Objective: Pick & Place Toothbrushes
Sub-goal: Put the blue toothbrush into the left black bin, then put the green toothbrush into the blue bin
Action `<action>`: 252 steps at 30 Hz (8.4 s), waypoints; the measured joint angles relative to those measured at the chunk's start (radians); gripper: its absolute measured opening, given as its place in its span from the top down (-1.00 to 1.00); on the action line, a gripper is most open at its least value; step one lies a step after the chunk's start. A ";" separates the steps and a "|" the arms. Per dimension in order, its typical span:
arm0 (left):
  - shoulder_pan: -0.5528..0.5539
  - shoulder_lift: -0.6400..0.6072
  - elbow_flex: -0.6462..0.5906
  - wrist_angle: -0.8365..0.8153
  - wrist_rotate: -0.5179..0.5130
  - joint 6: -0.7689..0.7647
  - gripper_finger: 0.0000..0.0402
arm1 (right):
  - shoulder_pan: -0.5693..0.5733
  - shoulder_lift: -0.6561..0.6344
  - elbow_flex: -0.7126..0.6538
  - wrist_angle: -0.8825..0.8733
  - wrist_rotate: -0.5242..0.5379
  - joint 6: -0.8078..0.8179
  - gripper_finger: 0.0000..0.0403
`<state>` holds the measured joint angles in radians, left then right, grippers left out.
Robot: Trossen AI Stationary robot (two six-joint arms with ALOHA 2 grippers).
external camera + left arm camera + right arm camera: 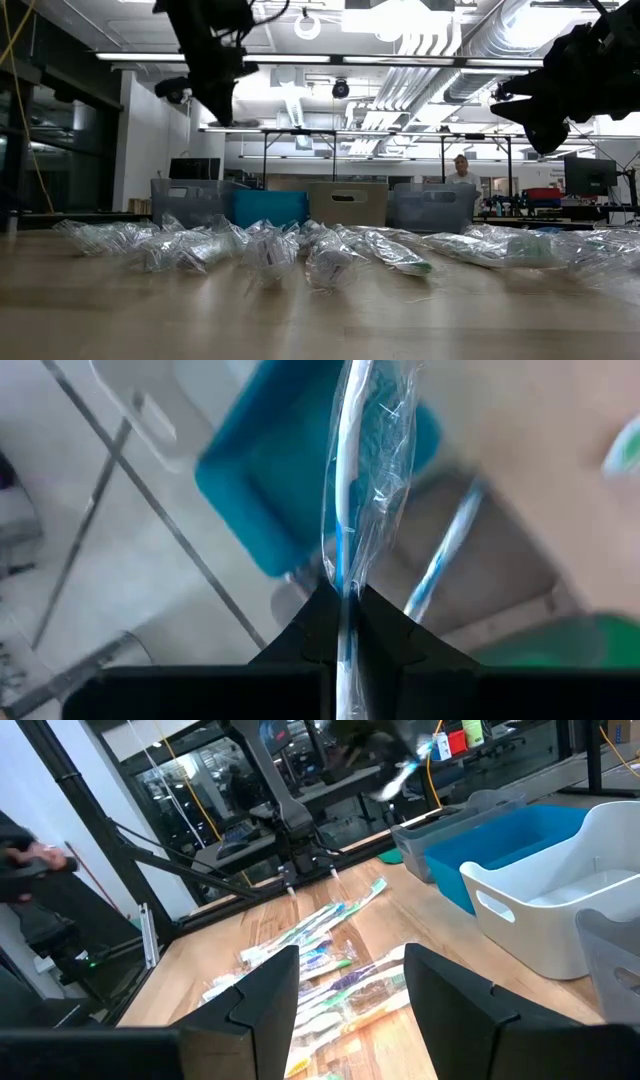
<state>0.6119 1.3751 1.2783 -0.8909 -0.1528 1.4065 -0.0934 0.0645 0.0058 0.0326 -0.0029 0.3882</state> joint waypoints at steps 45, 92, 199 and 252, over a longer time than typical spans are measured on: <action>0.252 0.320 0.000 -0.002 0.116 0.359 0.36 | 0.000 0.000 0.000 0.000 0.000 0.000 0.13; -0.604 0.125 -0.305 -0.086 0.203 -0.270 0.09 | 0.000 0.000 0.000 0.000 0.000 0.000 0.13; 0.082 0.527 0.347 0.081 0.066 0.384 0.95 | 0.000 0.000 0.000 0.000 0.000 0.000 0.13; 0.088 0.576 0.345 0.100 0.039 0.350 0.69 | 0.000 0.000 0.000 -0.001 0.000 0.000 0.13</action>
<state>0.6998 1.9507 1.6238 -0.7907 -0.1137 1.7569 -0.0937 0.0647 0.0059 0.0311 -0.0029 0.3882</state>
